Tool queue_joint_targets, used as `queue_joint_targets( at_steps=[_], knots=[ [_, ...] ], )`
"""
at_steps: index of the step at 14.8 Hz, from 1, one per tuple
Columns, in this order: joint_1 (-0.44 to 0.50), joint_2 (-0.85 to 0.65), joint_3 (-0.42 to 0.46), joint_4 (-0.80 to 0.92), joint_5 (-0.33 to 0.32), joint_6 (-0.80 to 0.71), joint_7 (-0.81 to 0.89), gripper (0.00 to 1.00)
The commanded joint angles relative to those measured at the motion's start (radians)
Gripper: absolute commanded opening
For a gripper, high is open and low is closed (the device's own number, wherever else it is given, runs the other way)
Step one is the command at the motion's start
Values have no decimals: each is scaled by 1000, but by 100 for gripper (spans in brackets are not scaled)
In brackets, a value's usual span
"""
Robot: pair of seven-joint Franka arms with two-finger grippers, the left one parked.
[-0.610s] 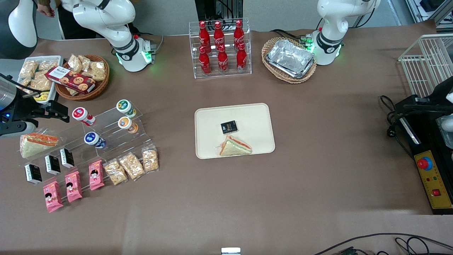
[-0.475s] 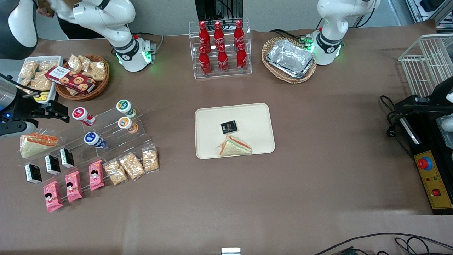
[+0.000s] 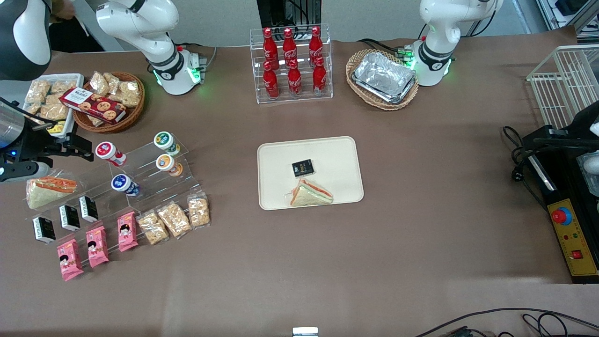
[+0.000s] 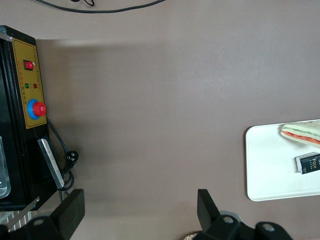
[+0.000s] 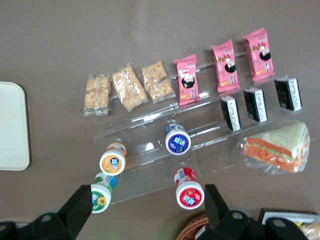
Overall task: Place green gum on tray
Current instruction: 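Move the right gripper over the green-lidded gum bottle on the rack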
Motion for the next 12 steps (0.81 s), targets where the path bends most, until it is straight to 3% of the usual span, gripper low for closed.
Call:
queue_joint_targets(
  at_steps=[1,5,12],
  knots=[
    [2,-42,8,-52,0,-38,94,100],
    [16,-144,13,-201,46,4,120,100],
    [73,-320,15,-483,51,163,221,100]
  ],
)
